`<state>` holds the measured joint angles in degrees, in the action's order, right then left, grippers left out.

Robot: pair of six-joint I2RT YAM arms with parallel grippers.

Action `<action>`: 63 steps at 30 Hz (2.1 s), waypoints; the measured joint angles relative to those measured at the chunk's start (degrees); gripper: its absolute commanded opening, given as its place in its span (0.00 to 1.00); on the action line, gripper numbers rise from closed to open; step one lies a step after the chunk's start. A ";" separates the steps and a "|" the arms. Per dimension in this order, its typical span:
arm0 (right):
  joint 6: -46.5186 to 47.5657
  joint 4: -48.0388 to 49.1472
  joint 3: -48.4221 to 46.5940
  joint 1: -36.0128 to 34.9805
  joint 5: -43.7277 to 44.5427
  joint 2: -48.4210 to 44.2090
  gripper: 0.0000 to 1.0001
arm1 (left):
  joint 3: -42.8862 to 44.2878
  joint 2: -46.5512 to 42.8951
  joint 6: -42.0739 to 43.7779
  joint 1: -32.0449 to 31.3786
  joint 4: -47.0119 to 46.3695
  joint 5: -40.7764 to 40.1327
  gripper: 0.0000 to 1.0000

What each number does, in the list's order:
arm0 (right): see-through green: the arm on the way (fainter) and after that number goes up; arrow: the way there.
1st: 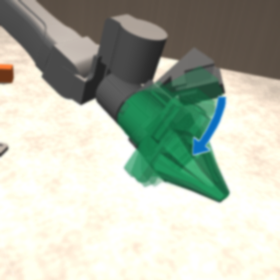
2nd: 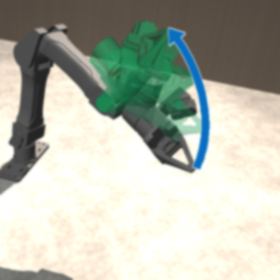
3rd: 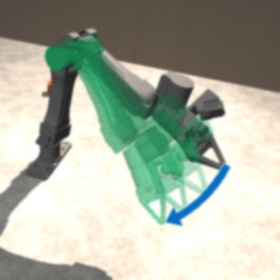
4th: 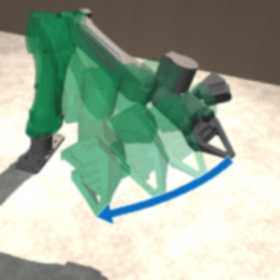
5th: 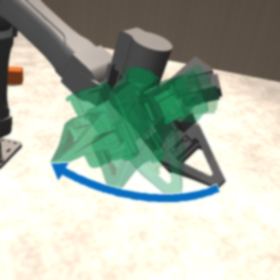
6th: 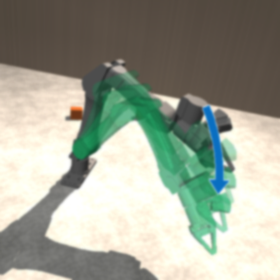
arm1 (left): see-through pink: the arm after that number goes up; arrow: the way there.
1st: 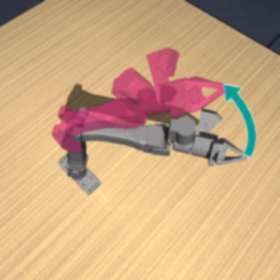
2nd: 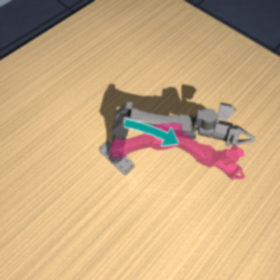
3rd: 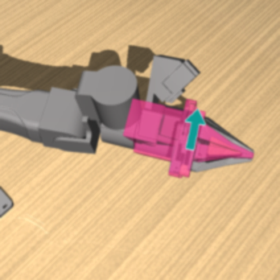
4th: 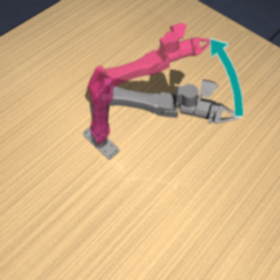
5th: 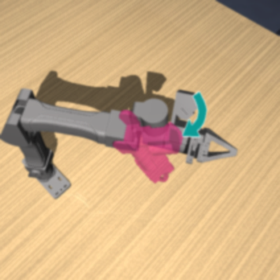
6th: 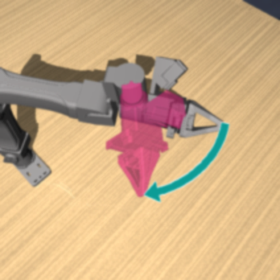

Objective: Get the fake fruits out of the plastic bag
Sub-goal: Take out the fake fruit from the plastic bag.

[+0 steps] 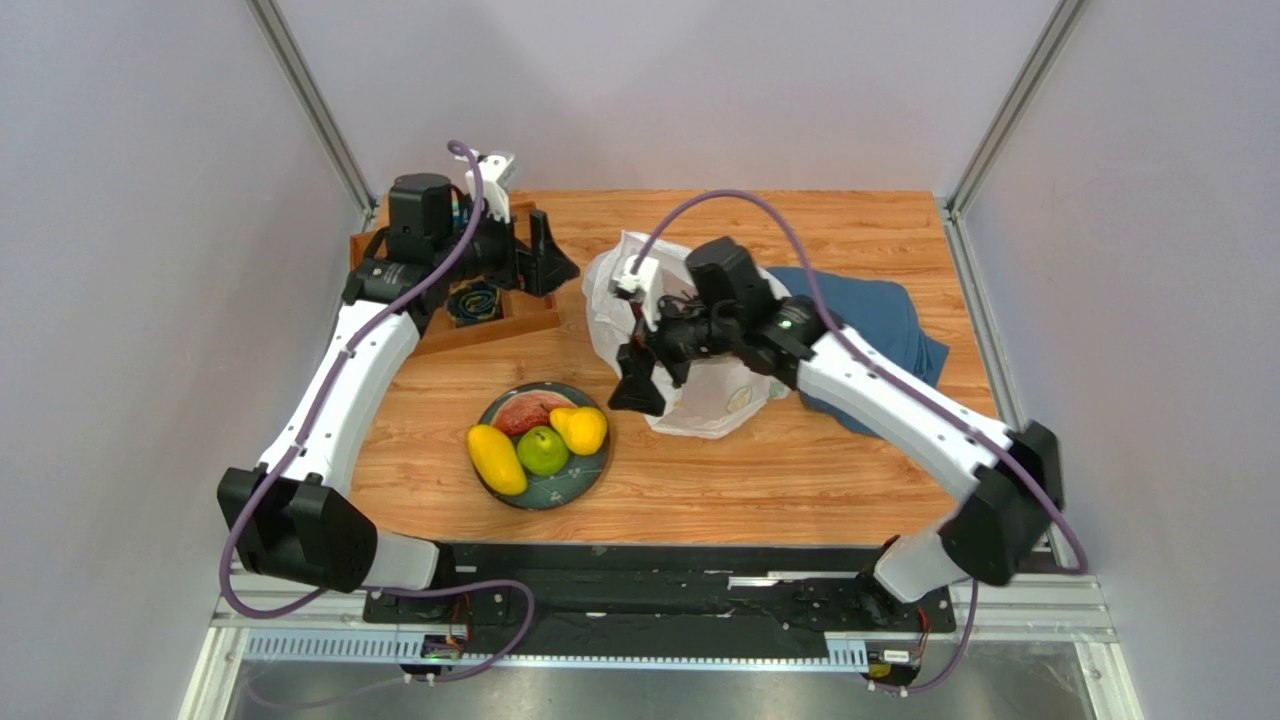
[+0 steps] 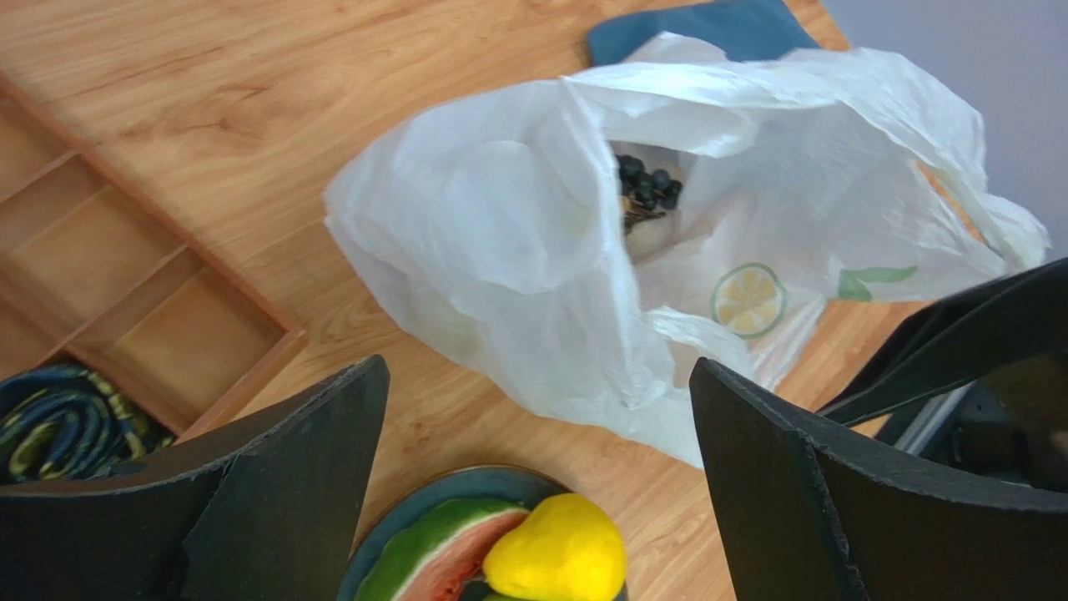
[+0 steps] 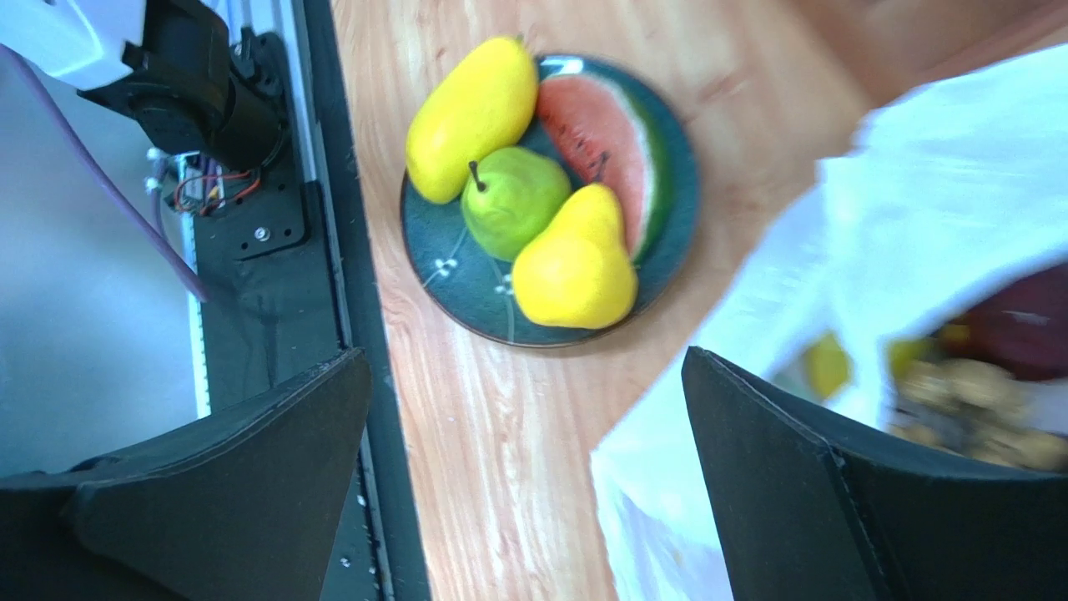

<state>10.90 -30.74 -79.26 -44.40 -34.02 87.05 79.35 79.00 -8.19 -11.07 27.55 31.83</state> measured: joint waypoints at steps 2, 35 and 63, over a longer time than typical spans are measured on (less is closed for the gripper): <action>0.98 -0.09 1.31 1.25 1.20 -5.35 0.93 | 0.02 0.07 0.20 -1.57 0.07 0.85 0.99; -8.94 6.95 -16.22 12.83 21.92 31.54 0.95 | 18.40 17.99 9.62 -15.45 14.12 -8.28 0.00; -11.08 3.39 -29.18 23.21 1.46 36.83 0.62 | 30.49 29.07 4.46 -10.91 12.85 -7.56 0.00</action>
<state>-0.19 -27.35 -108.44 -21.19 -32.56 123.87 109.84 108.07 -3.73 -21.98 40.40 24.27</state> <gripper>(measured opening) 0.785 0.007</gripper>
